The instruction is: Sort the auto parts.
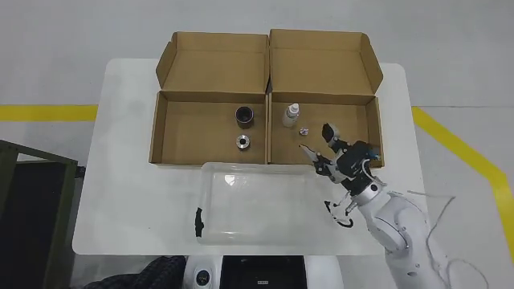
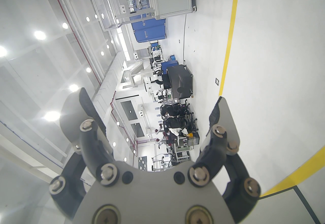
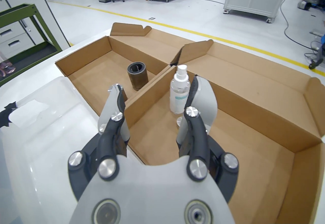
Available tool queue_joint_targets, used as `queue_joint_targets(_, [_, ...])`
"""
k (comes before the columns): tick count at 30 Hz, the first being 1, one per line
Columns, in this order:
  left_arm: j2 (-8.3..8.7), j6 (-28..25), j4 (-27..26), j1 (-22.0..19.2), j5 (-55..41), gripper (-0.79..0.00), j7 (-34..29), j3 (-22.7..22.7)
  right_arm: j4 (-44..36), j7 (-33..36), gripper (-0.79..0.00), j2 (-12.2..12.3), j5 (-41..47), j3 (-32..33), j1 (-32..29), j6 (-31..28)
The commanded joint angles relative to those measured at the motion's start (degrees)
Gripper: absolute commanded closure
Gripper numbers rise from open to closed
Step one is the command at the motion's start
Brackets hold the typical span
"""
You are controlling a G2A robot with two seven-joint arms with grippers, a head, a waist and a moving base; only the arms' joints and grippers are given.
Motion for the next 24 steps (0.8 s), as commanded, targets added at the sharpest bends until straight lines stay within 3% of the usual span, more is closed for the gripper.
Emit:
queue_joint_targets(1, [0.00,0.0,0.0,0.0,0.0,-0.785,0.0,0.0,0.2,-1.8,-0.526,0.2,0.5,2.1,-1.5,0.0])
queue_joint_targets(7, [0.00,0.0,0.0,0.0,0.0,-0.785,0.0,0.0,0.8,-6.3,-0.570,0.5,0.6,6.7,-5.6,1.6])
queue_joint_targets(9, [0.00,0.0,0.0,0.0,0.0,-0.785,0.0,0.0,1.0,-7.7,-0.690,0.6,0.0,7.8,-6.9,2.1])
queue_joint_targets(12, [0.00,0.0,0.0,0.0,0.0,-0.785,0.0,0.0,1.5,-10.4,-0.785,0.7,-0.8,8.9,-8.6,2.6])
queue_joint_targets(24, [0.00,0.0,0.0,0.0,0.0,-0.785,0.0,0.0,3.8,-18.8,-0.785,0.8,-0.7,12.4,-13.3,2.9])
